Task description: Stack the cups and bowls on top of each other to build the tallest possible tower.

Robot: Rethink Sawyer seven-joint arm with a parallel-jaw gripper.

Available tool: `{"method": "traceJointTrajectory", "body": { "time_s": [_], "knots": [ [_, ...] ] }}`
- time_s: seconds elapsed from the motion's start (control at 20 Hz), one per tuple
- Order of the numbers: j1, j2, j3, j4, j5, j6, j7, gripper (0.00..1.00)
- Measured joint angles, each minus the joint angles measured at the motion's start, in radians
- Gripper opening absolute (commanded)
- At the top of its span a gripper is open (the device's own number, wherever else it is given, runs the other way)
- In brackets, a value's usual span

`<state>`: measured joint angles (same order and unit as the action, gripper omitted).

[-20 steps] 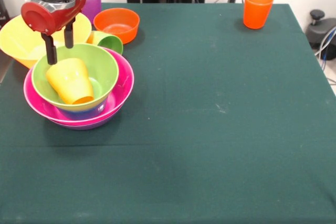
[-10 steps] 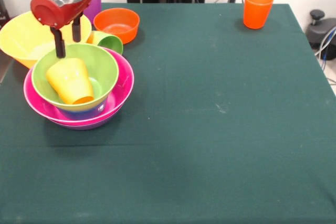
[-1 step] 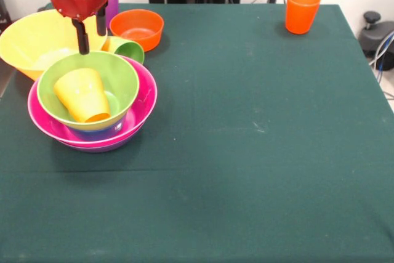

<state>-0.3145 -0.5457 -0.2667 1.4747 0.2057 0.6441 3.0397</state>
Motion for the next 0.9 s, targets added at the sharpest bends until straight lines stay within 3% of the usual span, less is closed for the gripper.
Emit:
{"method": "traceJointTrajectory", "body": {
  "time_s": [0.45, 0.9],
  "knots": [
    [-0.022, -0.04, 0.032, 0.076, -0.027, -0.009, -0.011, 1.0],
    [-0.119, -0.079, 0.144, 0.159, -0.187, -0.073, -0.081, 1.0]
  ]
}}
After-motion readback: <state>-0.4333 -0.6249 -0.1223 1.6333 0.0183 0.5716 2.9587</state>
